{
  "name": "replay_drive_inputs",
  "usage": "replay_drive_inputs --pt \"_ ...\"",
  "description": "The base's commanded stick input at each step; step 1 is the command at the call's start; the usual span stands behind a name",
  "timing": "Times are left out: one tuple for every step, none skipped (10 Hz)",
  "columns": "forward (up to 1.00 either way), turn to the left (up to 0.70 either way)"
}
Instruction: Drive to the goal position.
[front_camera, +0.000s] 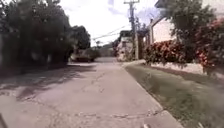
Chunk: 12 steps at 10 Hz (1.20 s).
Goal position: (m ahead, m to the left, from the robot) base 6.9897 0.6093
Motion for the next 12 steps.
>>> replay_drive_inputs --pt "0.70 0.00" --pt "0.70 0.00" --pt "0.70 0.00" --pt "0.70 0.00" --pt "0.70 0.00" --pt "0.70 0.00" --pt "0.70 0.00" --pt "0.70 0.00" --pt "0.70 0.00" --pt "0.70 0.00" --pt "0.70 0.00" --pt "0.70 0.00"
